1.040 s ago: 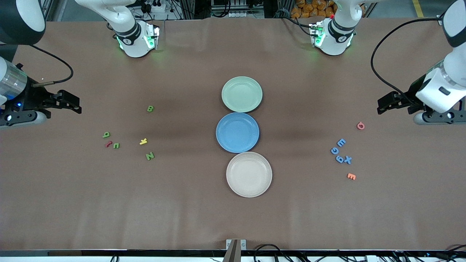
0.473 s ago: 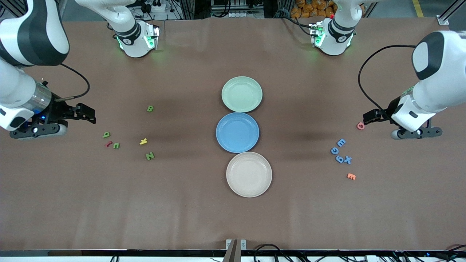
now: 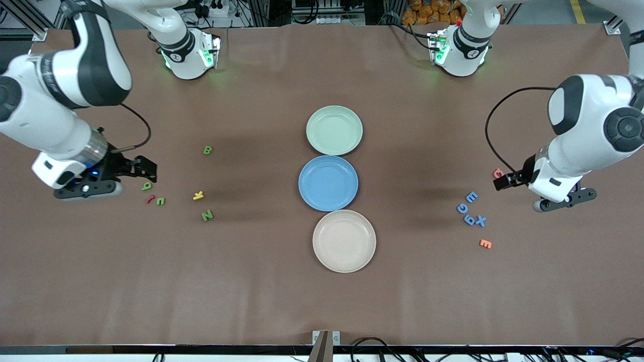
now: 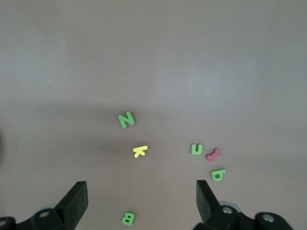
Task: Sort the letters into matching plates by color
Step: 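Lower the right gripper to green N while the left gripper reaches blue g, then close the right gripper on N while the left gripper grasps g, then carry N to the green plate while the left gripper places g on blue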
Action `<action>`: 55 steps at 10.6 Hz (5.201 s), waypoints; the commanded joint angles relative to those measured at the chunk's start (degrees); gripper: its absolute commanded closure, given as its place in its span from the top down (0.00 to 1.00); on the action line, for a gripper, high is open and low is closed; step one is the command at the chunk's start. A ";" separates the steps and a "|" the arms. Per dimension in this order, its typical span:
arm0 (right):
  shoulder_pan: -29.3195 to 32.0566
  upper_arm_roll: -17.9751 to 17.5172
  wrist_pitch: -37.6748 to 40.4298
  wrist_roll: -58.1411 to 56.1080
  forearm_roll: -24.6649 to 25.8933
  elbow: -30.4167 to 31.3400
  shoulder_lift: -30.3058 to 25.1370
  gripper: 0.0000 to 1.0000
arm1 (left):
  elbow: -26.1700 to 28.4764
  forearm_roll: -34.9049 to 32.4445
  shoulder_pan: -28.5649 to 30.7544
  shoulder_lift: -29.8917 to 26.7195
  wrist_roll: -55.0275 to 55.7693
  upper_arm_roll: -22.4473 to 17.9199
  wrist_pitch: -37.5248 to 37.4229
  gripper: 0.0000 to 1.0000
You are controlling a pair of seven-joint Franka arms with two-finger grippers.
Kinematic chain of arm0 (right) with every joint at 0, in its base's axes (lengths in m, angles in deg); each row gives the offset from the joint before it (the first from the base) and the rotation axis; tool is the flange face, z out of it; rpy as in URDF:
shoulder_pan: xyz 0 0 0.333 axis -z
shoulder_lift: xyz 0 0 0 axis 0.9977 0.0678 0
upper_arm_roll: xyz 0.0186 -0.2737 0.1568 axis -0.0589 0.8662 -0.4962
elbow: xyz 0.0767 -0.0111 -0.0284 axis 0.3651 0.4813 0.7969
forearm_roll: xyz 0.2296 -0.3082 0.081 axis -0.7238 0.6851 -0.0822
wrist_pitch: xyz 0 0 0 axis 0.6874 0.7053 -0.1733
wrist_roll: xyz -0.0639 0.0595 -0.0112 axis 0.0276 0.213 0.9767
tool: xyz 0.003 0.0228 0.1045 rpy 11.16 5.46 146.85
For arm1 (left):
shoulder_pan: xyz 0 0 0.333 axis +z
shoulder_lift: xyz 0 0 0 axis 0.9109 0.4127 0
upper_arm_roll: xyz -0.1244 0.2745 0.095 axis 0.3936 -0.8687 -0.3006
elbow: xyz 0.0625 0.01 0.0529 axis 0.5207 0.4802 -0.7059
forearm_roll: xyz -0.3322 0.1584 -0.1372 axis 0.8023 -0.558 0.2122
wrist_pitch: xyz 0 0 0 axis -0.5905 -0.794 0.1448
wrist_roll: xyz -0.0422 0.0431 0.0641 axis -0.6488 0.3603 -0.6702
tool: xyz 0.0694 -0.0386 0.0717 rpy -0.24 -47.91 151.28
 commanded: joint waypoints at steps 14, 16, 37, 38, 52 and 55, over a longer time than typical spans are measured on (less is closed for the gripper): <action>-3.71 -2.54 -20.67 -11.94 3.98 4.68 16.27 0.95 | -2.86 -7.85 -3.07 24.14 45.95 0.00 23.65 1.00; -4.23 -2.54 -24.01 -11.95 3.98 5.04 18.63 0.93 | -2.78 -7.85 -3.07 25.03 46.22 -0.09 24.54 1.00; -2.92 -1.92 -33.00 -9.66 3.36 5.13 26.82 0.66 | -8.92 -10.23 -6.66 22.92 46.40 0.35 23.49 0.00; -2.91 -1.92 -33.08 -9.05 3.36 5.13 26.91 0.60 | -9.71 -9.96 -8.15 23.01 46.49 0.26 23.31 0.00; -3.88 -2.10 -31.16 -5.99 3.63 4.25 25.25 0.00 | -16.66 -6.89 -31.70 26.00 57.55 0.35 23.93 0.00; -6.42 -2.45 -27.04 -1.77 3.54 4.16 22.70 0.00 | -16.84 -6.01 -36.37 26.87 57.91 0.35 23.93 0.00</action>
